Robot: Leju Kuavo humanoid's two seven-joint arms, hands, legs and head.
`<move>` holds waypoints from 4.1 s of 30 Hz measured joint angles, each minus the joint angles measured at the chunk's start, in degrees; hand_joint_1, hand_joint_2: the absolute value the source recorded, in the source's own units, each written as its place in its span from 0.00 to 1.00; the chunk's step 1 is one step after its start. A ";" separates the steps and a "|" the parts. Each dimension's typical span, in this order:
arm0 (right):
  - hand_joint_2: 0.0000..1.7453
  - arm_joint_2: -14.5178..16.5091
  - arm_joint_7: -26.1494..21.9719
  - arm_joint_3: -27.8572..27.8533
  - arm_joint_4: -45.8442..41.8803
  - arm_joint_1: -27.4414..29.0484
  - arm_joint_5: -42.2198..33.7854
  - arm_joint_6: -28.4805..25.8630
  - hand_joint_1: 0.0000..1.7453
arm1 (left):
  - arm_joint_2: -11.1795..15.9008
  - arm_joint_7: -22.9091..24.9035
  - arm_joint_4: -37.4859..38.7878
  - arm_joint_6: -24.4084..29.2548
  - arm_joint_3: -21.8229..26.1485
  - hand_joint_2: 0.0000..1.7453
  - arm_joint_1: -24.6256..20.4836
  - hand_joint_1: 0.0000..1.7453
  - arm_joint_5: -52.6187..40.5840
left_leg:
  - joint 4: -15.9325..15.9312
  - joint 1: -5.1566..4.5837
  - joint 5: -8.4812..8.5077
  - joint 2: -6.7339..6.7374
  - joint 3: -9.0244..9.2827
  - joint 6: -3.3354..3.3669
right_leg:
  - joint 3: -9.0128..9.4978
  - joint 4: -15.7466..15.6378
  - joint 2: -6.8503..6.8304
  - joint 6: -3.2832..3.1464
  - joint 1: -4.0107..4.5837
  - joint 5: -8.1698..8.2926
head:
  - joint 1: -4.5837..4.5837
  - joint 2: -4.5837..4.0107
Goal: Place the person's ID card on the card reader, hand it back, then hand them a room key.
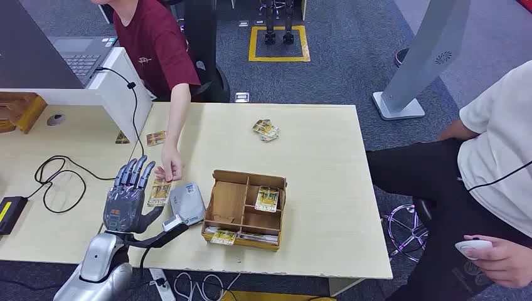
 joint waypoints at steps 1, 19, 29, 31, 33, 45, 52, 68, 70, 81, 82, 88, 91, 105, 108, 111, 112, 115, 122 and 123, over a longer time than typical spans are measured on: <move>1.00 0.00 0.00 0.04 0.00 0.00 0.00 -0.01 0.00 | 0.00 0.00 0.00 0.00 0.00 1.00 -0.01 0.00 0.00 | 0.00 0.00 0.00 0.00 0.00 0.00 | 0.00 0.00 0.00 0.00 0.00 0.00 | 0.00 0.00; 1.00 0.00 0.00 0.36 0.00 -0.01 0.09 -0.07 0.00 | -0.15 -0.25 0.02 -0.03 0.00 1.00 -0.13 1.00 0.63 | 0.00 0.00 0.00 0.00 0.00 0.00 | 0.00 0.00 0.00 0.00 0.00 0.00 | 0.00 0.00; 1.00 0.01 0.00 0.39 0.00 -0.01 0.13 -0.07 0.00 | -0.15 -2.27 0.02 0.43 0.00 1.00 -0.14 1.00 2.69 | 0.00 0.00 0.00 0.00 0.00 0.00 | 0.00 0.00 0.00 0.00 0.00 0.00 | 0.00 0.00; 1.00 0.00 0.00 0.39 0.00 -0.01 0.13 -0.07 0.00 | -0.15 -2.37 0.02 0.46 0.01 1.00 -0.14 1.00 2.83 | 0.00 0.00 0.00 0.00 0.00 0.00 | 0.00 0.00 0.00 0.00 0.00 0.00 | 0.00 0.00; 1.00 -0.01 0.00 0.39 0.00 -0.01 0.13 -0.07 0.00 | -0.15 -2.81 0.02 0.54 0.02 1.00 -0.14 1.00 3.43 | 0.00 0.00 0.00 0.00 0.00 0.00 | 0.00 0.00 0.00 0.00 0.00 0.00 | 0.00 0.00; 1.00 0.00 0.00 0.39 0.00 -0.03 0.13 -0.07 0.00 | -0.15 -4.09 0.00 0.59 0.02 1.00 0.03 1.00 5.05 | 0.00 0.00 0.00 0.00 -0.01 0.00 | 0.00 0.00 0.00 0.00 0.00 0.00 | 0.00 0.00; 1.00 0.00 0.01 0.39 0.00 -0.03 0.13 -0.07 0.00 | -0.15 -4.13 0.00 0.59 0.02 1.00 0.06 1.00 5.16 | 0.00 0.00 0.00 0.00 -0.01 0.00 | 0.00 0.00 0.00 0.00 0.00 0.00 | 0.00 0.00; 1.00 0.00 0.02 0.39 0.00 -0.03 0.11 -0.10 0.00 | -0.20 -5.75 -0.03 -0.32 0.04 1.00 0.12 1.00 8.46 | 0.00 0.00 0.00 0.00 0.00 0.00 | 0.00 0.00 0.00 0.00 0.00 0.00 | 0.00 0.00; 1.00 0.00 0.02 0.40 0.00 -0.03 0.18 -0.22 0.00 | -0.32 -6.91 -0.26 -2.12 0.13 1.00 0.16 1.00 11.93 | 0.00 0.00 0.00 0.00 0.00 0.00 | 0.00 0.00 0.00 0.00 0.00 0.00 | 0.00 0.00; 1.00 0.01 0.85 0.46 0.00 -0.05 0.13 -0.79 0.00 | -2.66 -7.92 -2.38 -6.25 1.42 1.00 0.15 1.00 20.73 | 0.00 -0.01 0.00 0.00 0.00 0.00 | 0.00 0.00 -0.01 0.00 0.00 0.00 | 0.00 0.00; 1.00 0.01 0.85 0.46 0.00 -0.05 0.13 -0.79 0.00 | -2.75 -7.94 -2.45 -6.33 1.42 1.00 0.15 1.00 20.86 | 0.00 -0.01 0.00 0.00 0.00 0.00 | 0.00 0.00 -0.01 0.00 0.00 0.00 | 0.00 0.00; 1.00 0.01 0.83 0.46 0.00 -0.05 -0.26 -1.03 0.00 | -3.75 -8.36 -3.05 -15.91 1.79 1.00 0.15 1.00 31.87 | 0.00 -0.01 0.00 -0.01 0.00 0.00 | 0.00 0.00 0.00 0.00 0.00 0.00 | 0.00 0.00; 1.00 0.01 0.74 0.46 0.01 -0.01 -0.61 -1.48 0.00 | -4.36 -7.63 -3.53 -24.84 2.40 1.00 0.13 1.00 43.07 | 0.00 -0.01 0.00 0.00 0.00 0.00 | 0.00 0.00 0.00 0.00 0.00 0.00 | 0.00 0.00; 1.00 0.01 0.66 0.46 0.68 0.14 -1.03 -2.51 0.00 | -3.71 -0.28 -3.92 -35.21 3.14 1.00 0.37 1.00 60.07 | 0.00 0.00 0.00 0.00 0.00 0.00 | 0.00 0.00 0.00 0.00 0.00 0.00 | 0.00 0.00; 1.00 0.01 0.66 0.46 0.76 0.12 -1.03 -2.53 0.00 | -3.85 0.38 -4.05 -35.06 3.04 1.00 1.08 1.00 59.30 | 0.00 -0.01 0.00 0.00 0.00 0.00 | 0.00 0.00 0.00 0.00 0.00 0.00 | 0.00 0.00; 1.00 0.01 0.66 0.46 0.83 0.12 -1.02 -2.58 0.00 | -4.05 0.77 -4.07 -34.37 2.92 1.00 1.63 1.00 58.79 | 0.00 -0.01 0.00 0.00 0.00 0.00 | 0.00 0.00 0.00 0.00 0.00 0.00 | 0.00 0.00; 1.00 0.01 0.66 0.46 0.84 0.12 -1.02 -2.59 0.00 | -4.10 0.77 -4.07 -34.02 2.91 1.00 1.71 1.00 58.60 | 0.00 -0.01 0.00 0.00 0.00 0.00 | 0.00 0.00 0.00 0.00 0.00 0.00 | 0.00 0.00; 1.00 0.01 0.67 0.46 0.85 0.11 -0.97 -2.59 0.00 | -4.25 0.77 -4.07 -32.85 2.91 1.00 1.77 1.00 57.90 | 0.00 -0.01 0.00 0.00 0.00 0.00 | 0.00 0.00 0.00 0.00 -0.01 0.00 | -0.01 0.00; 1.00 0.01 0.85 0.48 0.85 0.09 -0.89 -2.58 0.00 | -5.02 0.78 -4.04 -30.03 2.91 1.00 1.62 1.00 55.97 | 0.00 -0.01 0.00 0.00 0.00 0.00 | -0.01 0.00 0.00 0.00 0.00 0.00 | 0.00 0.00; 1.00 0.01 0.85 0.50 0.85 0.09 -0.87 -2.58 0.00 | -5.14 0.84 -3.96 -29.59 2.91 1.00 1.56 1.00 55.73 | 0.00 -0.01 0.00 0.00 0.00 0.00 | -0.01 0.00 0.00 0.00 0.00 0.00 | 0.00 0.00</move>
